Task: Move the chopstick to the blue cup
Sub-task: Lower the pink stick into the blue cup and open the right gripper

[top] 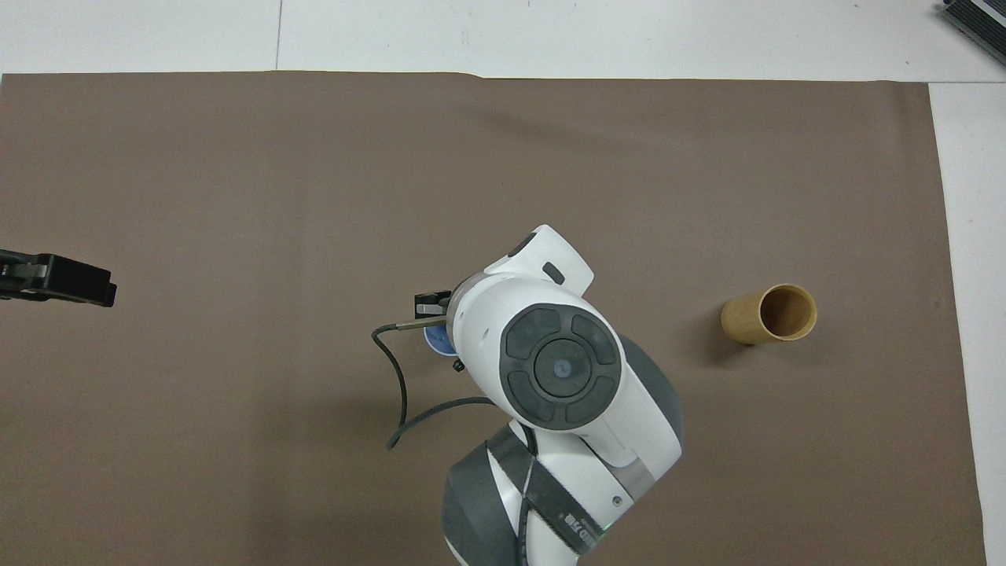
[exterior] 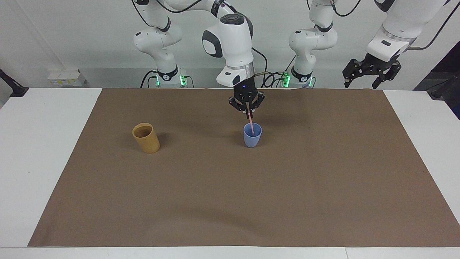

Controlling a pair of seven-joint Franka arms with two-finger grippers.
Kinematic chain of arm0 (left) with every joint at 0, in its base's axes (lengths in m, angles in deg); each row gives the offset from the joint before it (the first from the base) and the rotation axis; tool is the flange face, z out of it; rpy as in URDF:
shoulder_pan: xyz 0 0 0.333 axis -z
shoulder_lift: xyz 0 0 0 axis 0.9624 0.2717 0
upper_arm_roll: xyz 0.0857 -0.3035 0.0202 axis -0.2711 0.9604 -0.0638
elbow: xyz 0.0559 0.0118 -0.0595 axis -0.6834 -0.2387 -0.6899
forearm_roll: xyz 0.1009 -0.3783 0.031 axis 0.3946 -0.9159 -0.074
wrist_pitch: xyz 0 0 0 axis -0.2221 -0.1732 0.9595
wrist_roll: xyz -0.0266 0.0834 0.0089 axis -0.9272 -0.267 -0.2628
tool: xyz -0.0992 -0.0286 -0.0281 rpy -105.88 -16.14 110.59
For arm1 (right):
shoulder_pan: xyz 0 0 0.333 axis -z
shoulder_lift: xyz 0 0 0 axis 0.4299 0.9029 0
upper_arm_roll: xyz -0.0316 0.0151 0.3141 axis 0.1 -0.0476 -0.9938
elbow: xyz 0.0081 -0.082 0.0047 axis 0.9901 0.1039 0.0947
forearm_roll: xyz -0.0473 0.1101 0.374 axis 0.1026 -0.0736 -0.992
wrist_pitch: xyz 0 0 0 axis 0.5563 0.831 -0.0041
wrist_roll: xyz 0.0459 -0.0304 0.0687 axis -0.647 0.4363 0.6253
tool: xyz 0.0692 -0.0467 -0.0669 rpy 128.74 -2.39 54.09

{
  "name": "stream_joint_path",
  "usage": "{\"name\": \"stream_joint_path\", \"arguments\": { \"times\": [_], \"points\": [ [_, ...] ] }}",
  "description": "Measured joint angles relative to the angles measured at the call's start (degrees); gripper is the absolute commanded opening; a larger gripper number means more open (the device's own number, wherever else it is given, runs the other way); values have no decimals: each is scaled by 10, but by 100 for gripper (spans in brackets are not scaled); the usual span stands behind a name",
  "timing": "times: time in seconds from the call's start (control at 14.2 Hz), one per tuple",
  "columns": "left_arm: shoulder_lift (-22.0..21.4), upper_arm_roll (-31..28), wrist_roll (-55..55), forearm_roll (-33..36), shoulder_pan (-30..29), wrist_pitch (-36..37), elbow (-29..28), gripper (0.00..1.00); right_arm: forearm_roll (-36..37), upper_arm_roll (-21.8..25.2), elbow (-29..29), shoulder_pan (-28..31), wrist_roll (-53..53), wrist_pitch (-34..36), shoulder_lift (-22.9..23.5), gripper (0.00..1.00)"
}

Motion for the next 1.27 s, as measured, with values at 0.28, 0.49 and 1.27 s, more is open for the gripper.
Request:
{"name": "stream_joint_path", "arguments": {
  "times": [0.28,0.49,1.27],
  "points": [
    [0,0,0,0,0,0,0,100,0,0,14,0,0,-12,1,0],
    [0,0,0,0,0,0,0,100,0,0,21,0,0,-18,6,0],
    [0,0,0,0,0,0,0,100,0,0,24,-1,0,-22,7,64]
  ]
}}
